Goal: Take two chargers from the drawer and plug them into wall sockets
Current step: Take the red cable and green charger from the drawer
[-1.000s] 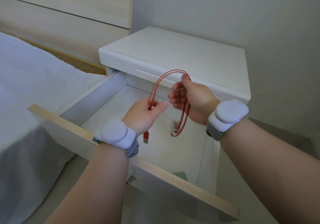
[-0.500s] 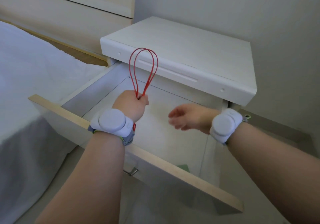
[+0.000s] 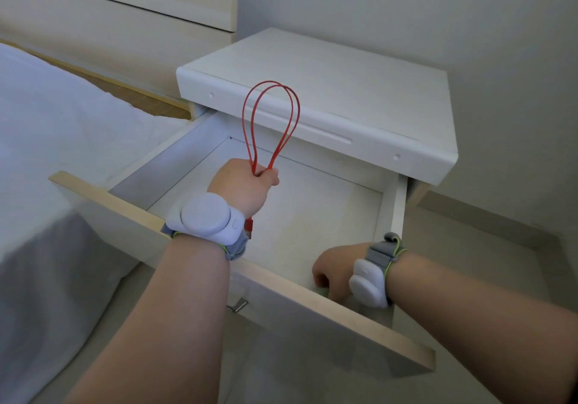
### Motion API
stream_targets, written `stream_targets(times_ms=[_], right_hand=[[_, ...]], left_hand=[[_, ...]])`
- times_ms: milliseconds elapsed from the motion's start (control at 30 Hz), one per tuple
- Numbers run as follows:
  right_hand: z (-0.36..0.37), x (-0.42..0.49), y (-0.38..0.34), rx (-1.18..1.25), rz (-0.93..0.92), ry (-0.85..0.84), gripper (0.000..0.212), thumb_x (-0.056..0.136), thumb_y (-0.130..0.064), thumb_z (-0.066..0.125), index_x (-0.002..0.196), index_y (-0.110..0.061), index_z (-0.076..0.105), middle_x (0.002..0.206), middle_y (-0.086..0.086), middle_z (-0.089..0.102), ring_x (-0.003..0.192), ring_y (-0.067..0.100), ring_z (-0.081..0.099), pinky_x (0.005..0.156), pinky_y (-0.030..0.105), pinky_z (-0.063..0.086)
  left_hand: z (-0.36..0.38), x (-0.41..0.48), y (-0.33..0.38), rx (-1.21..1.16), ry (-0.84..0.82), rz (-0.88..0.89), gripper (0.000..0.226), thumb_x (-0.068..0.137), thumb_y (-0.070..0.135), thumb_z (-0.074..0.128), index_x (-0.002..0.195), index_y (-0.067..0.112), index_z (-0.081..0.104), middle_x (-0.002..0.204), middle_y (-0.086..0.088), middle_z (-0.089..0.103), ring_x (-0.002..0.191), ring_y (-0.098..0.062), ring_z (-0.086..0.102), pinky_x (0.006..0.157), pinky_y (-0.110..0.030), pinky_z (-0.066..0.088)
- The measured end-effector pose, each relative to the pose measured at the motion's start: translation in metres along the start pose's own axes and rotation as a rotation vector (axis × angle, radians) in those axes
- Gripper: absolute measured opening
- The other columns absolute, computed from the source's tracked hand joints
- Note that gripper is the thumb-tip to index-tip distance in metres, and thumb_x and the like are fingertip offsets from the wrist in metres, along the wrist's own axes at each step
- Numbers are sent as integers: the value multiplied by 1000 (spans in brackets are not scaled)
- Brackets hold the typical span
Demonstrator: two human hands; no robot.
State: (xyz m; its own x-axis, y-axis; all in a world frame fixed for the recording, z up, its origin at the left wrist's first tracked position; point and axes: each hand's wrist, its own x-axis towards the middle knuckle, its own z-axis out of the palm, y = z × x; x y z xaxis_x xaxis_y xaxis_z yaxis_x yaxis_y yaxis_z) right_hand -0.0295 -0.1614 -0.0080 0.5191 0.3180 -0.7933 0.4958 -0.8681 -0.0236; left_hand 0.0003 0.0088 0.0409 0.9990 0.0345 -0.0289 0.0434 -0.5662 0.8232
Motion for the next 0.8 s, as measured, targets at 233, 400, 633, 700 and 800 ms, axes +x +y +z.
stream_targets(times_ms=[233, 400, 633, 700, 800], right_hand=[[-21, -20, 26, 454, 28, 633, 32, 72, -44, 72, 88, -22, 54, 85, -2, 61, 72, 15, 53, 61, 28, 42], [-43, -40, 23, 1129, -208, 886, 19, 74, -30, 74, 87, -23, 61, 79, 2, 69, 63, 12, 60, 65, 30, 52], [-56, -49, 4, 1410, -324, 1021, 16, 82, -14, 67, 96, -11, 63, 79, 7, 65, 61, 10, 59, 59, 17, 51], [-57, -51, 0, 1384, -297, 1054, 20, 82, -17, 67, 101, -12, 64, 82, 7, 66, 66, 14, 60, 67, 24, 52], [-60, -55, -6, 1312, -279, 1107, 13, 81, -23, 68, 94, -22, 67, 76, -1, 68, 60, 6, 63, 67, 24, 53]], left_hand=[[2, 2, 5, -61, 51, -27, 40, 92, 28, 42, 57, 13, 54, 52, -3, 47, 50, -22, 43, 55, -31, 39], [7, -2, 16, -219, 50, 15, 37, 91, 33, 38, 63, 13, 53, 66, -14, 54, 64, -28, 47, 64, -34, 36], [18, -8, 29, -634, 29, -36, 32, 92, 43, 41, 73, 22, 56, 81, -13, 68, 79, -31, 69, 76, -50, 58], [21, -9, 31, -710, 24, -32, 28, 93, 45, 38, 82, 24, 53, 80, -7, 66, 67, -21, 69, 62, -40, 59], [22, -14, 34, -812, -21, 17, 21, 90, 45, 45, 87, 27, 55, 78, -3, 69, 62, -15, 69, 58, -34, 58]])
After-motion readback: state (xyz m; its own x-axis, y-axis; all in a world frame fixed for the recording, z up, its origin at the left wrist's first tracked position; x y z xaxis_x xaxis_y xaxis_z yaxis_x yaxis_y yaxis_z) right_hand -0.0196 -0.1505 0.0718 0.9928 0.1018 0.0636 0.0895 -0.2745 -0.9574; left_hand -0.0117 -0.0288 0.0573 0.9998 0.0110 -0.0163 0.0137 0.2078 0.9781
